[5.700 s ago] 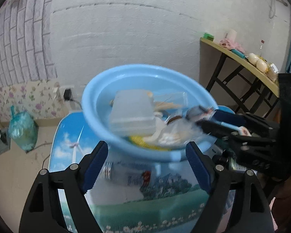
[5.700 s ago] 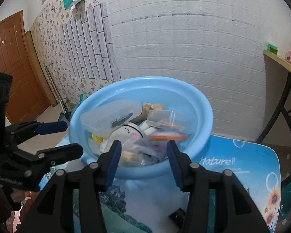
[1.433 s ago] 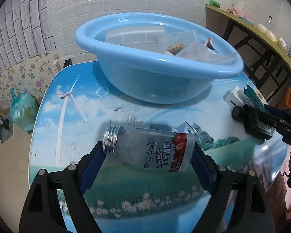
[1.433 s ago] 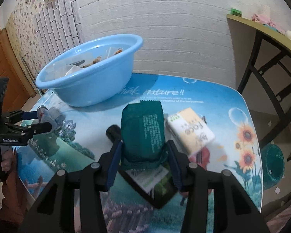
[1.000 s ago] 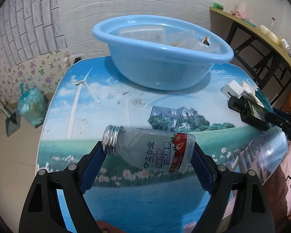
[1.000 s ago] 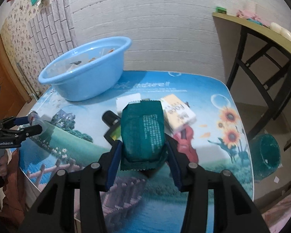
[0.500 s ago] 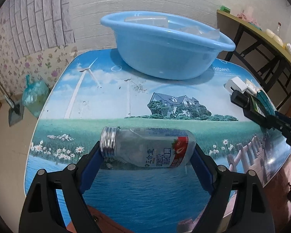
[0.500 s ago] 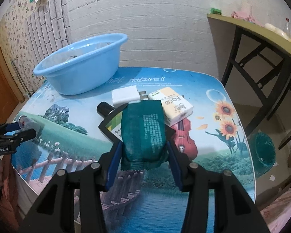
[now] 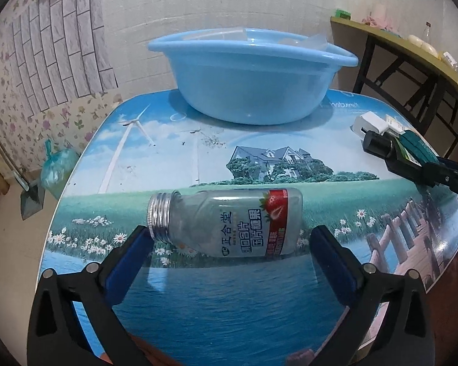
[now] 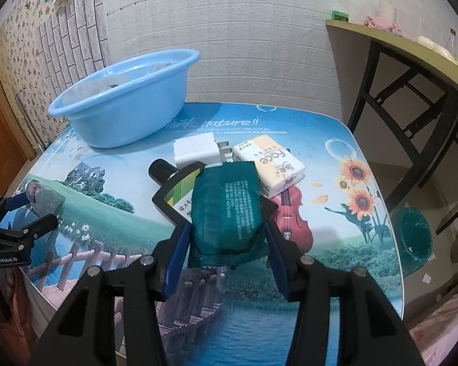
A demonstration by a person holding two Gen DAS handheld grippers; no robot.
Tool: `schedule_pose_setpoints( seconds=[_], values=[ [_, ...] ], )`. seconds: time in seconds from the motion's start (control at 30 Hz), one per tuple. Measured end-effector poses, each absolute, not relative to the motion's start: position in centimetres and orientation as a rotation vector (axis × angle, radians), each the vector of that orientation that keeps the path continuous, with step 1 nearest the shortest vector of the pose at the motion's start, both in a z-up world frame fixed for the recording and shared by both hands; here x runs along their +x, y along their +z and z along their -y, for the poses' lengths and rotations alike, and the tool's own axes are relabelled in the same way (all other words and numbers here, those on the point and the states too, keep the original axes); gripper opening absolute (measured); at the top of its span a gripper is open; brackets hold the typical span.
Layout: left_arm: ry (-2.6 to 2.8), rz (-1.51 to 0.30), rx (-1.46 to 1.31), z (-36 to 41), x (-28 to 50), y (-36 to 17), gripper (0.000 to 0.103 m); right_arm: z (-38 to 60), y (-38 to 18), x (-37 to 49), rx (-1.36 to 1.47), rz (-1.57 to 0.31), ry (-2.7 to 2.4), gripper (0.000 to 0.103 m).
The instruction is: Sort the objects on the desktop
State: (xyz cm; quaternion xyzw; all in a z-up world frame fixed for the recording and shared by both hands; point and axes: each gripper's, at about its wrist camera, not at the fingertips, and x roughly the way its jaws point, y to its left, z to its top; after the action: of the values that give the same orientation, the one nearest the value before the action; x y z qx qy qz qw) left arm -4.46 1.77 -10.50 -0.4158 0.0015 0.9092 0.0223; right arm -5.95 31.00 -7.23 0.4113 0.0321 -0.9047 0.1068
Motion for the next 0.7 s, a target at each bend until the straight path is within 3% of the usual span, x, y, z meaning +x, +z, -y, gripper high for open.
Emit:
schedule_pose_setpoints(
  seconds=[0.7],
  values=[
    [2.824,-0.001,-1.272,-1.86,-4.44,-10.47,0.103,-30.7,-7.77,-6.02,1.242,-0.108,-2.643,0.051]
  ],
)
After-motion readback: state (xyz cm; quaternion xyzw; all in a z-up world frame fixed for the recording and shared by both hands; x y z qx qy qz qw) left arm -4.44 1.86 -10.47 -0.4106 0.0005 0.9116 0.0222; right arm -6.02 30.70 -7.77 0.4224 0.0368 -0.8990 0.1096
